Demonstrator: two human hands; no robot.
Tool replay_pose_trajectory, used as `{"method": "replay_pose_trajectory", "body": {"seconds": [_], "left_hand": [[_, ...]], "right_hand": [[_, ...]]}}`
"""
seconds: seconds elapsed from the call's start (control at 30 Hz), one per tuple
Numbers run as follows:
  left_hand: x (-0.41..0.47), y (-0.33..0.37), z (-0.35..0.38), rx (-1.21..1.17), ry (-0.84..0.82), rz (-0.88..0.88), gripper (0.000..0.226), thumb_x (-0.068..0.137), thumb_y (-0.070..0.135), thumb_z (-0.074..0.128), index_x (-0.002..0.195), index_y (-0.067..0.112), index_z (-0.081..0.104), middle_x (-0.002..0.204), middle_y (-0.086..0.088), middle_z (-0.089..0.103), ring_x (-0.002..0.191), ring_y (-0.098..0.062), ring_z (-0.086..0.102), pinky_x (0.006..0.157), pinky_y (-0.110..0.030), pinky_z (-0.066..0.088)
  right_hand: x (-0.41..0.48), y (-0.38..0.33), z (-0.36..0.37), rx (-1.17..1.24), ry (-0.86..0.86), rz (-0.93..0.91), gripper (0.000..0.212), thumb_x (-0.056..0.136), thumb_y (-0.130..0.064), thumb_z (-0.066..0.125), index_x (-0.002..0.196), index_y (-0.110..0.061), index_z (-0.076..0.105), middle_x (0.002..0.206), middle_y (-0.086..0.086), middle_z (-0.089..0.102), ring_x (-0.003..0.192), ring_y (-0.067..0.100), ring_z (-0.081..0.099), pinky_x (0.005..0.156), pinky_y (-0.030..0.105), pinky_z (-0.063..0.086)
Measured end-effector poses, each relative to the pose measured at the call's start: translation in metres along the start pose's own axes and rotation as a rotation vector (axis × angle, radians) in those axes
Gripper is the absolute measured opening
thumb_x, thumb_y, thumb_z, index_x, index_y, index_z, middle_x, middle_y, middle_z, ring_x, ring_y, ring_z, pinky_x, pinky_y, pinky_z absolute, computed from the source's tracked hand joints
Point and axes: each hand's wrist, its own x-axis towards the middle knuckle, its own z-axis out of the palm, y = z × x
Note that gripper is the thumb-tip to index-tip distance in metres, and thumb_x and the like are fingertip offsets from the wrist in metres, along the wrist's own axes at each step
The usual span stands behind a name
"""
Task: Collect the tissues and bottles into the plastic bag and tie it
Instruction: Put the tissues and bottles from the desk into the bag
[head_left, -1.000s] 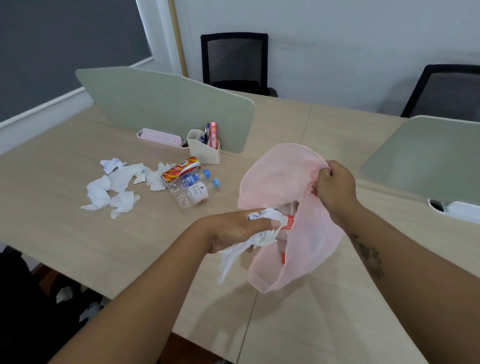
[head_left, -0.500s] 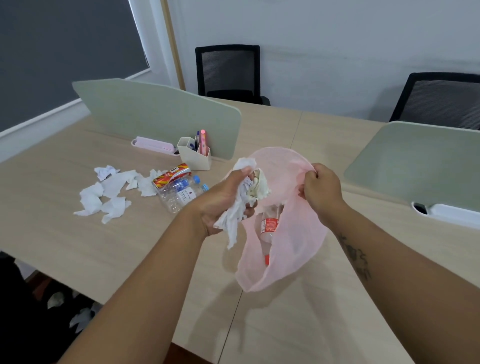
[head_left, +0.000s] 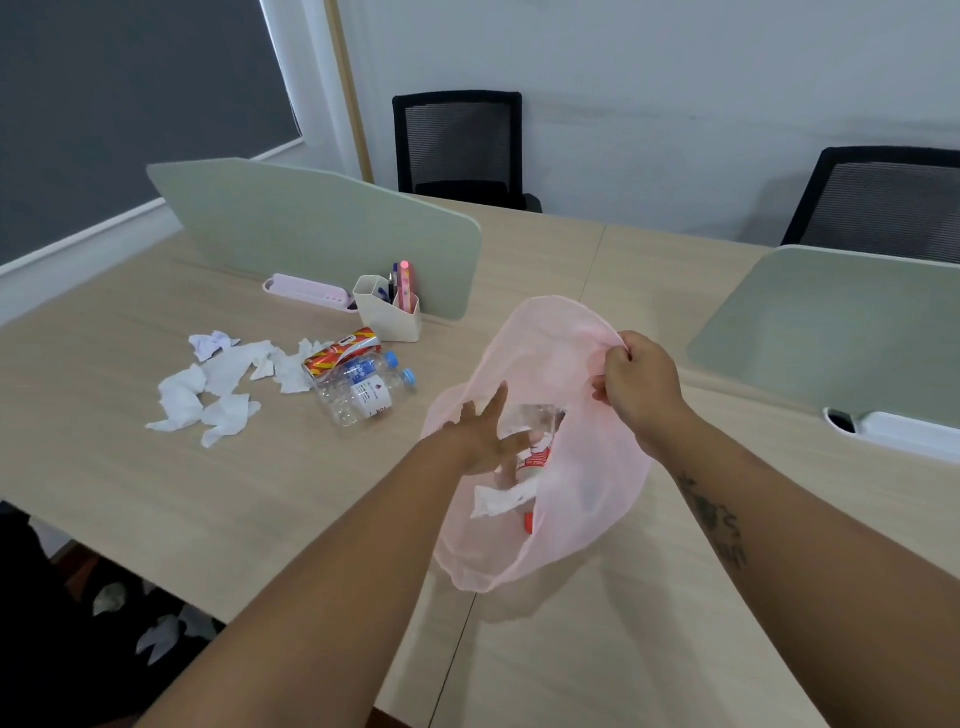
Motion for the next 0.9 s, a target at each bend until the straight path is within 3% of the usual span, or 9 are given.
{"method": "replay_pose_trajectory", "body": {"seconds": [0.13,0.2,0.27,0.37,0.43,0.53,0.63,0.77,0.9], "left_hand": [[-0.008,-0.021,-0.001,0.030,0.086,0.130,0.078,0.093,0.062,0.047,0.156,0.037,0.009,0.164,0.002,0.015,0.150,-0.026,0.017,0.118,-0.042,0.018],[-0.021,-0.034,-0.003,0.021,0.280,0.245,0.060,0.095,0.049,0.054,0.149,0.032,0.037,0.154,0.006,0.039,0.140,-0.018,0.037,0.110,-0.032,0.030],[-0.032,-0.054,-0.010,0.032,0.534,0.278,0.039,0.093,0.046,0.057,0.129,0.030,0.058,0.125,0.007,0.062,0.115,-0.013,0.056,0.089,-0.026,0.043],[-0.033,-0.095,-0.027,0.049,0.853,0.204,0.025,0.091,0.044,0.059,0.105,0.025,0.064,0.088,0.005,0.064,0.085,-0.015,0.060,0.067,-0.027,0.047],[-0.021,-0.126,-0.041,0.010,0.987,0.112,0.023,0.090,0.041,0.059,0.102,0.022,0.063,0.089,0.002,0.064,0.087,-0.020,0.059,0.066,-0.031,0.048],[0.011,-0.174,-0.054,0.035,0.899,-0.078,0.042,0.092,0.040,0.056,0.129,0.019,0.052,0.124,-0.006,0.059,0.110,-0.027,0.052,0.083,-0.040,0.049],[0.046,-0.209,-0.056,0.082,0.688,-0.173,0.072,0.088,0.050,0.058,0.149,0.024,0.030,0.152,-0.007,0.034,0.130,-0.035,0.037,0.100,-0.044,0.040],[0.096,-0.225,-0.061,0.203,0.479,-0.106,0.093,0.080,0.075,0.050,0.154,0.033,0.013,0.164,-0.007,0.005,0.147,-0.038,0.007,0.116,-0.050,0.014],[0.132,-0.232,-0.076,0.277,0.418,-0.022,0.100,0.069,0.080,0.056,0.152,0.035,0.022,0.164,-0.010,0.005,0.146,-0.040,0.010,0.117,-0.054,0.015]], "right_hand": [[0.002,0.003,0.008,-0.010,-0.033,0.012,0.033,0.092,-0.008,0.030,0.094,-0.009,0.063,0.084,0.007,0.063,0.063,0.017,0.059,0.071,0.039,0.057],[0.002,0.003,0.021,0.005,-0.053,0.021,0.032,0.092,-0.008,0.030,0.090,-0.011,0.062,0.079,0.005,0.062,0.061,0.017,0.057,0.071,0.040,0.057],[0.001,-0.001,0.041,0.025,-0.047,0.025,0.031,0.093,-0.008,0.030,0.084,-0.014,0.058,0.078,0.006,0.060,0.061,0.018,0.057,0.071,0.041,0.056],[0.004,-0.011,0.074,0.078,0.016,0.033,0.030,0.093,-0.009,0.029,0.090,-0.015,0.059,0.072,0.007,0.059,0.061,0.019,0.056,0.075,0.045,0.056],[0.010,-0.020,0.096,0.104,0.057,0.035,0.031,0.093,-0.010,0.030,0.095,-0.017,0.060,0.070,0.005,0.060,0.061,0.019,0.056,0.078,0.048,0.056],[0.020,-0.033,0.122,0.078,0.109,-0.001,0.033,0.092,-0.012,0.031,0.100,-0.020,0.062,0.074,0.002,0.063,0.064,0.018,0.059,0.079,0.047,0.058],[0.035,-0.041,0.144,0.057,0.158,-0.016,0.034,0.091,-0.011,0.031,0.099,-0.023,0.062,0.078,0.001,0.064,0.066,0.016,0.059,0.078,0.044,0.058],[0.056,-0.043,0.164,0.009,0.234,-0.012,0.033,0.091,-0.013,0.032,0.097,-0.023,0.062,0.082,0.002,0.065,0.068,0.018,0.060,0.077,0.044,0.058],[0.069,-0.034,0.164,-0.072,0.298,0.002,0.031,0.091,-0.013,0.032,0.098,-0.023,0.061,0.082,0.004,0.066,0.069,0.020,0.061,0.074,0.044,0.057]]}}
